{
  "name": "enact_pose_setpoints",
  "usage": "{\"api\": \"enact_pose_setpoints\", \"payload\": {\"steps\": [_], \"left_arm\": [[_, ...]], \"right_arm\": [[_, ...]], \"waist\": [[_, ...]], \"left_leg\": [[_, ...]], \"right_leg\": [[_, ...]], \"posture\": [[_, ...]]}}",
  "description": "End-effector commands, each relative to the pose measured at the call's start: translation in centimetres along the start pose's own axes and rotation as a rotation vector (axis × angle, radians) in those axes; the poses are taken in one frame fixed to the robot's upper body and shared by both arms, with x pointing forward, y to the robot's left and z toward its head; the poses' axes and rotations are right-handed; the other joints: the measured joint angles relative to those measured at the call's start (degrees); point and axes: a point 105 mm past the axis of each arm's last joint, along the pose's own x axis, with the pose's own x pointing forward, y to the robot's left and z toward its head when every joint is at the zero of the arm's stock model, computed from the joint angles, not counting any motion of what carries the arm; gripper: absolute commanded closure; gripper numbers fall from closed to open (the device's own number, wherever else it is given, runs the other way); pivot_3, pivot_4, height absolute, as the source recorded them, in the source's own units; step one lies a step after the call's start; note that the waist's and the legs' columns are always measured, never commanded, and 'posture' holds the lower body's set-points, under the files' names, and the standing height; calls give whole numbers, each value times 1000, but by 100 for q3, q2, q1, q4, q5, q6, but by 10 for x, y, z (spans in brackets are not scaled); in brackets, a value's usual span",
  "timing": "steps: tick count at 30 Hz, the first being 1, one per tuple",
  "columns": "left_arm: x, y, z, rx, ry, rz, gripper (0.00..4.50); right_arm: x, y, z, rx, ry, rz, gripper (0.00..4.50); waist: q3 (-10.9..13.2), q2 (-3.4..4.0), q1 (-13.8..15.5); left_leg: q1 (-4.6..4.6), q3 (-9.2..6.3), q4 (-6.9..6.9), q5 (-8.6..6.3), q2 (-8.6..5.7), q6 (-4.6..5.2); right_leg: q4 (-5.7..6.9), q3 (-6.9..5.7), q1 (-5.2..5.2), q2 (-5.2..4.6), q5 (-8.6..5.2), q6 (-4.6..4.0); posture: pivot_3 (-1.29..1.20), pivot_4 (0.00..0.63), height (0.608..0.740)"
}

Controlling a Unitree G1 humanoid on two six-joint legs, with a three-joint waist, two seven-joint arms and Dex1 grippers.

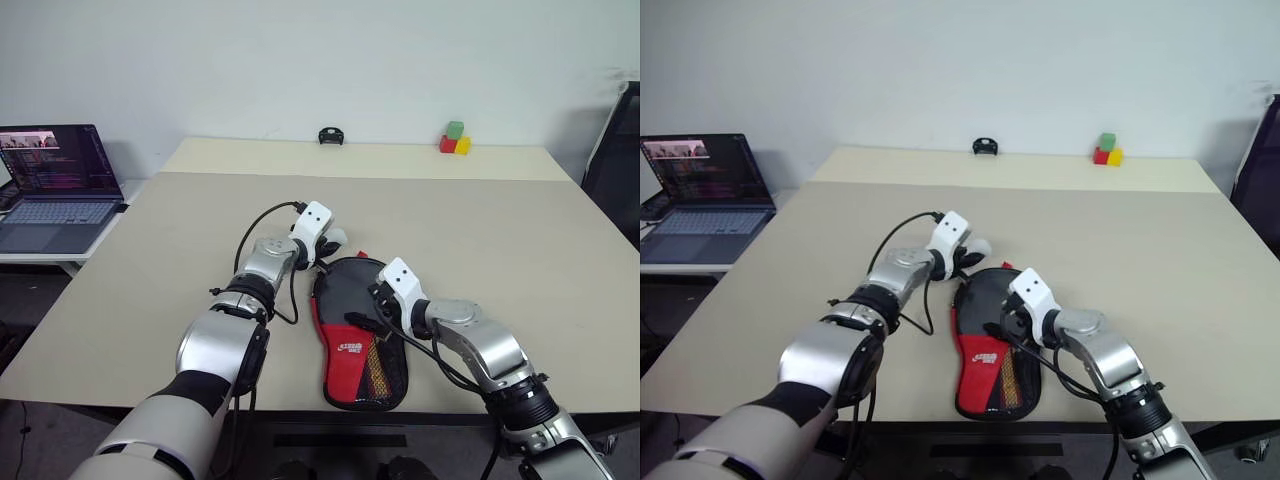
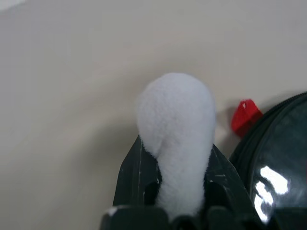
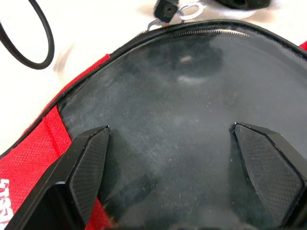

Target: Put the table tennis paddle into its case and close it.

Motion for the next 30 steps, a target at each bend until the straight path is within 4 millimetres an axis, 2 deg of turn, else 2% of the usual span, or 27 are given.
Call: {"api": "enact_pose_setpoints", "payload": {"steps": [1, 12, 20, 30], "left_arm": [[2, 1, 41, 88, -93, 30, 4118], [15, -20, 69, 270, -122, 61, 4121], [23, -39, 83, 409, -140, 72, 4121], [19, -26, 102, 567, -146, 215, 4121]], "right_arm": [[0, 5, -48, 109, 168, -10, 0], [-7, 14, -58, 158, 185, -42, 0], [-11, 26, -61, 191, 187, -56, 0], [-11, 42, -62, 220, 190, -52, 0]], "waist": [[-1, -2, 10], [-7, -5, 33], [-11, -6, 98], [-13, -7, 100]], "left_leg": [[0, 1, 0, 0, 0, 0], [1, -1, 0, 0, -5, 0], [2, -3, 0, 0, -5, 0], [2, -5, 0, 0, -5, 0]], "right_leg": [[0, 0, 1, 0, 0, 0], [-1, -2, 4, 5, -1, 1], [-3, -4, 8, 8, -1, 2], [-4, -6, 9, 10, -1, 3]], "posture": [[0, 150, 740], [0, 150, 740], [0, 150, 740], [0, 150, 740]]}}
